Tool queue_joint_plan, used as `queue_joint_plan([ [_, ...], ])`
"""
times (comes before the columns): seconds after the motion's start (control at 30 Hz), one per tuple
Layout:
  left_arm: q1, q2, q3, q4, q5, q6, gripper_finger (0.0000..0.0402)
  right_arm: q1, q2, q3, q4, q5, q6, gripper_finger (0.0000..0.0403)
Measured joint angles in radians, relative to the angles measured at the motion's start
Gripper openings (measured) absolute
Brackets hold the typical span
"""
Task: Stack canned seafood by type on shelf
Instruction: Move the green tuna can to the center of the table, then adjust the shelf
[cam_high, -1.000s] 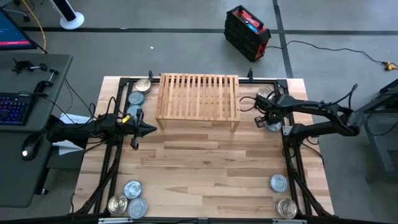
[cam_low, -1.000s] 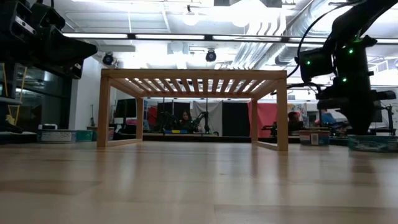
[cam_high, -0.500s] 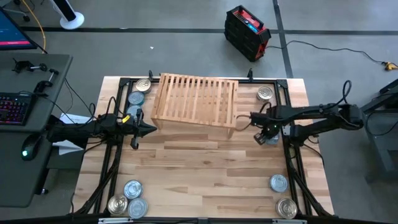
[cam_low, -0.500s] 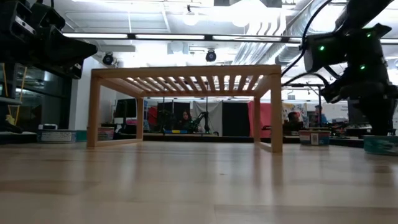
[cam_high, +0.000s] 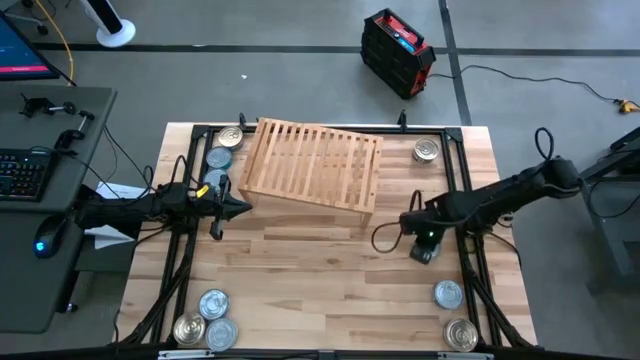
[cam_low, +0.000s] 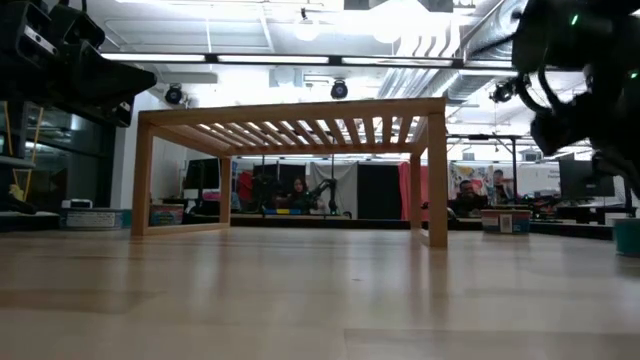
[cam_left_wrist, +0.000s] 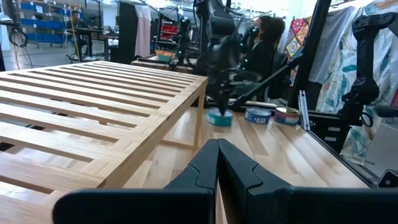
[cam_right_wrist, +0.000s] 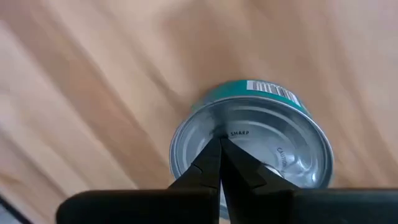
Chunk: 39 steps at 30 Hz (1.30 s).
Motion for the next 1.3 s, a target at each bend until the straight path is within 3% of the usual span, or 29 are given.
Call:
queue_joint_plan([
  [0.2,0.0,0.0,0.0,0.0,0.0,0.0,0.0,0.113,0.046,0.0,0.267,0.003,0.082,0.0],
  [0.47,0.0,0.0,0.0,0.0,0.0,0.0,0.0,0.219,0.196,0.053,0.49,0.049,0.081,0.0],
  [0.57,0.0,0.0,0.0,0.0,0.0,0.0,0.0,0.224,0.207,0.149,0.496,0.175,0.024,0.0],
  [0.8,0.0,0.0,0.0,0.0,0.0,0.0,0.0,0.149,0.208,0.292,0.488,0.652,0.009,0.0],
  [0.9,0.0,0.0,0.0,0.0,0.0,0.0,0.0,0.094,0.208,0.317,0.489,0.771,-0.007,0.0],
  [1.3,0.0,0.0,0.0,0.0,0.0,0.0,0.0,-0.074,0.208,0.319,0.365,0.753,-0.155,0.0],
])
